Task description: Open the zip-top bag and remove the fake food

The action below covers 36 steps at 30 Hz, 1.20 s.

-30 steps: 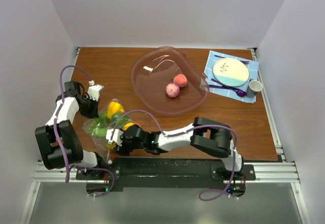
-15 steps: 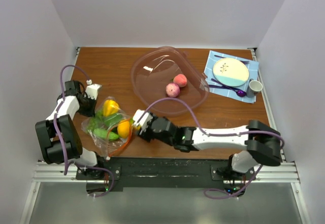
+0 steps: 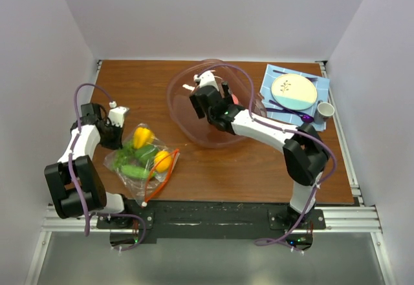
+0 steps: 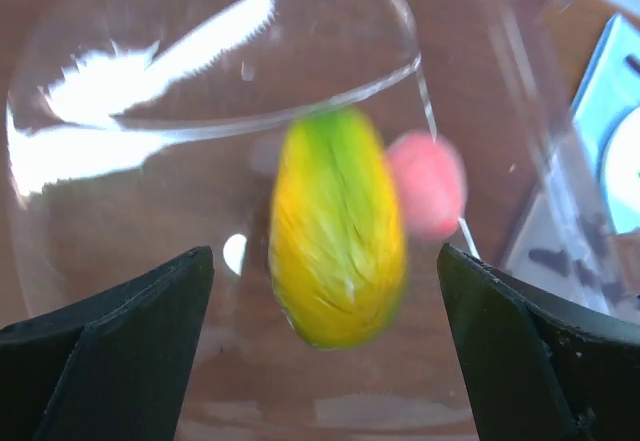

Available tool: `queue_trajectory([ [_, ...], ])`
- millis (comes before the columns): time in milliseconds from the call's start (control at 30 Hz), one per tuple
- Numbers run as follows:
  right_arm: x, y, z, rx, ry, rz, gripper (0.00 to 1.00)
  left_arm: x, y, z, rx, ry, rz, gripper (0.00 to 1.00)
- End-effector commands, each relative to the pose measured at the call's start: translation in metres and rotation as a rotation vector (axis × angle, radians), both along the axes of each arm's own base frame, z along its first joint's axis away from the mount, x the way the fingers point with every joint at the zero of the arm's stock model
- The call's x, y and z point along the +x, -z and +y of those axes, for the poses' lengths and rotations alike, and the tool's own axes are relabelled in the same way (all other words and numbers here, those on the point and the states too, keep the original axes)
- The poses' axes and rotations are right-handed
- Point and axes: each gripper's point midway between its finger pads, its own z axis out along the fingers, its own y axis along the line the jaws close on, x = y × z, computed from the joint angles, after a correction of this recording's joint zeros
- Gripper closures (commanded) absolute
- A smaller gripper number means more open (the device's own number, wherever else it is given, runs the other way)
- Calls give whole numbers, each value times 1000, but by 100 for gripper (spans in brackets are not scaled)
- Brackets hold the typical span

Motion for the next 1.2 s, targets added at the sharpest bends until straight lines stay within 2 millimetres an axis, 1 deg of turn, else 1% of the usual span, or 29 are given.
queue_trajectory([
  [0, -14, -25, -4, 42, 11, -37, 1, 1, -3, -3, -31, 8, -16, 100],
  [67, -17, -30, -6, 61, -3, -52, 1, 2, -4, -5, -38, 12, -21, 100],
  [100, -23, -42, -4, 90, -29, -67, 1, 5, -5, -5, -40, 10, -26, 100],
  [133, -29, -45, 1, 109, -70, -67, 1, 5, -6, -5, -46, 9, -27, 100],
  [167, -36, -41, 4, 95, -110, -71, 2, 6, -6, -6, -49, 11, -29, 100],
  [200, -53, -46, 19, 91, -172, -83, 1, 7, -6, -6, -49, 9, -29, 100],
  [233, -67, -58, 26, 90, -218, -113, 1, 8, -6, -5, -48, 11, -31, 100],
  [267, -82, -52, 32, 33, -283, -127, 2, 8, -4, -5, -51, 10, -27, 100],
  [300, -108, -56, 56, 48, -364, -148, 4, 7, -2, -5, -49, 10, -23, 100],
  [333, -124, -59, 63, 62, -408, -156, 15, 7, -1, -4, -46, 7, -20, 100],
  [367, -142, -49, 74, 82, -471, -144, 23, 6, 1, -4, -44, 5, -17, 100],
  [400, -169, -46, 91, 109, -549, -138, 41, 6, 2, -4, -43, 2, -19, 100],
  [433, -183, -43, 99, 134, -591, -135, 81, 5, 3, -4, -43, 2, -14, 100],
  [467, -200, -34, 108, 180, -642, -116, 93, 6, 3, -4, -43, 0, -15, 100],
  [500, -221, -29, 121, 194, -701, -101, 100, 6, 3, -4, -45, -4, -14, 100],
  [567, -247, -11, 142, 243, -788, -45, 100, 7, 2, -4, -45, -2, -19, 100],
  [600, -261, -5, 151, 254, -833, -22, 100, 6, 2, -4, -45, -2, -19, 100],
  [700, -281, 16, 176, 279, -909, 52, 100, 6, -1, -4, -41, -3, -22, 100],
  [733, -282, 19, 182, 291, -913, 61, 100, 6, -2, -3, -36, -3, -25, 100],
  [800, -280, 35, 193, 292, -901, 77, 91, 5, -4, -3, -34, -1, -30, 100],
  [833, -278, 32, 199, 298, -898, 67, 88, 5, -5, -2, -28, -1, -35, 100],
  [867, -275, 32, 204, 315, -892, 55, 78, 4, -5, -3, -28, 1, -35, 100],
  [900, -272, 43, 207, 299, -889, 57, 72, 3, -5, -2, -24, 2, -35, 100],
  [933, -269, 37, 215, 311, -891, 38, 55, 3, -6, -2, -19, 2, -38, 100],
  [1000, -262, 48, 220, 288, -870, 40, 36, 1, -6, -2, -17, 6, -39, 100],
  [1033, -254, 42, 222, 289, -835, 9, 21, 1, -6, -2, -15, 9, -41, 100],
  [1100, -247, 45, 224, 277, -804, -11, 11, -1, -5, -3, -14, 15, -39, 100],
  [1133, -240, 41, 224, 270, -778, -42, 3, -1, -4, -3, -14, 16, -40, 100],
  [1167, -236, 41, 223, 260, -755, -55, 1, -2, -3, -4, -15, 19, -36, 100],
])
